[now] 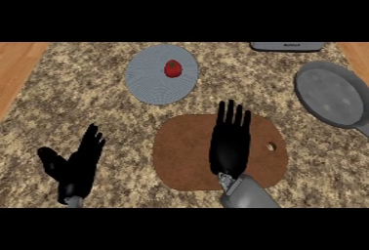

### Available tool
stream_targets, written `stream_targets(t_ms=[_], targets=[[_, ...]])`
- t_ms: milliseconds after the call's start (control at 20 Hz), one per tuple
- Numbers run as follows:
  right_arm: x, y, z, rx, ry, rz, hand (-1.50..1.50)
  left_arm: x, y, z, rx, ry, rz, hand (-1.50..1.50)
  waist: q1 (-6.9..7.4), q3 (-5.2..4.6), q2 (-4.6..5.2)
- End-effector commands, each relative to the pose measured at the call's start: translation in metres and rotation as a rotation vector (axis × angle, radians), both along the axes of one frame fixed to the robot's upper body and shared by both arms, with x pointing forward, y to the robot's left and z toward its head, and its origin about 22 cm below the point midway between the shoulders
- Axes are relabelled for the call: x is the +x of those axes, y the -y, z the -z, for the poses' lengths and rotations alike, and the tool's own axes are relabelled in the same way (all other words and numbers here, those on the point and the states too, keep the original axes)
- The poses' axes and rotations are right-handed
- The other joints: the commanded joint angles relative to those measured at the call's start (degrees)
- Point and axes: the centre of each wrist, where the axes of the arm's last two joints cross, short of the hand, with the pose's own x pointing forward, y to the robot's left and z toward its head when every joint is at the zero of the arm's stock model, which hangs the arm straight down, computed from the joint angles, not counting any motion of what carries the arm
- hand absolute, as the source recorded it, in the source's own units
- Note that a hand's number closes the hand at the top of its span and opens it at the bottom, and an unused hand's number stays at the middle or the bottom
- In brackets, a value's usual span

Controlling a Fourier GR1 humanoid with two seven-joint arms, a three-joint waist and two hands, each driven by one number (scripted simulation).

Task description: Pick the croissant from the cutting board and place it in the pan

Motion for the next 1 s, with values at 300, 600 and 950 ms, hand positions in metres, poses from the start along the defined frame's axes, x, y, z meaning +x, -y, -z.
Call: stream_targets(t_ms=[300,600,950], targets=[[0.041,-0.009,-0.015,-0.134,-0.267,0.127,-1.50,0.003,0.003,0.005,0.001,0.002,-0.014,0.00,-0.46,0.11,-0.02],[0.035,-0.004,0.002,-0.115,-0.424,0.137,-1.50,-0.003,0.002,0.010,0.014,-0.003,-0.022,0.00,-0.68,0.14,-0.13],[0.034,-0.017,0.012,-0.076,-0.338,0.122,-1.50,0.000,-0.002,0.018,0.000,0.000,-0.021,0.00,-0.27,0.15,0.04]])
